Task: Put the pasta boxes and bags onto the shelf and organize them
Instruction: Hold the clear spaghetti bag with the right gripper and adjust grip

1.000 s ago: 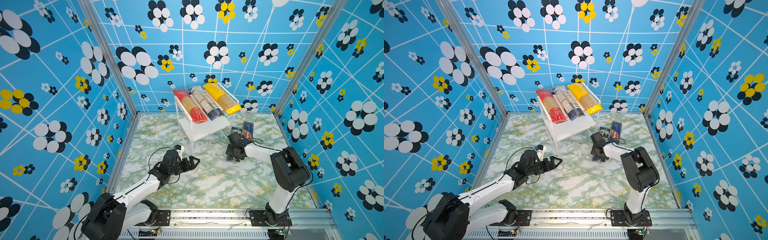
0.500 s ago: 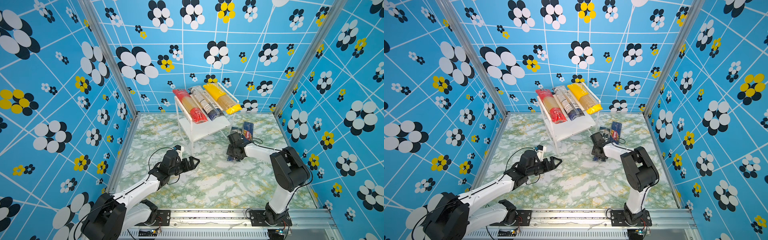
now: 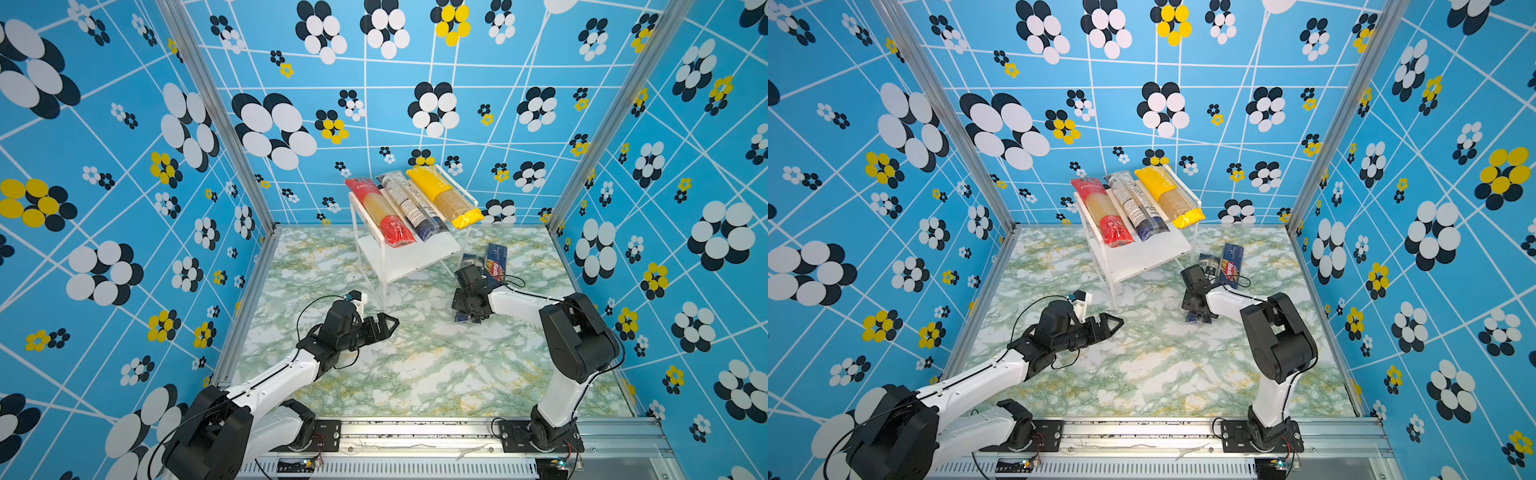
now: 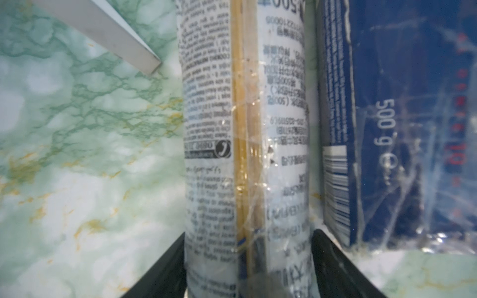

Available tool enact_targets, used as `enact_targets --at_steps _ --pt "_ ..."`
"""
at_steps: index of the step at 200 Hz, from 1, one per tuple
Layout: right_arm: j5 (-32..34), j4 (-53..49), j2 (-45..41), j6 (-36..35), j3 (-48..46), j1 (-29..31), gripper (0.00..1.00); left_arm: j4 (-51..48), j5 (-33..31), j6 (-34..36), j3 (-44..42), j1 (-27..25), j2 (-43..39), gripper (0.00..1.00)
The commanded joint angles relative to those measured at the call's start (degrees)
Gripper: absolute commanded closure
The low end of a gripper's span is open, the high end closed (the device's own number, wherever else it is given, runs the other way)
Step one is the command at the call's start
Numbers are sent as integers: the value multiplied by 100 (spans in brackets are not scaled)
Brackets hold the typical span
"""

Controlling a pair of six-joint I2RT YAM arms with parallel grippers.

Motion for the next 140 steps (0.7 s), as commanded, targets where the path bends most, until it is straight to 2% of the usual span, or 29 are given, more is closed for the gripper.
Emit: enact_targets --at_steps 1,43,140 --pt "83 -165 223 10 -77 -1 27 -42 13 44 -68 56 -87 1" --pt "-7 -104 262 2 -115 0 38 -49 6 33 -75 52 -96 1" --pt "-95 -77 296 -75 -156 -4 52 -49 14 39 -35 59 -70 1"
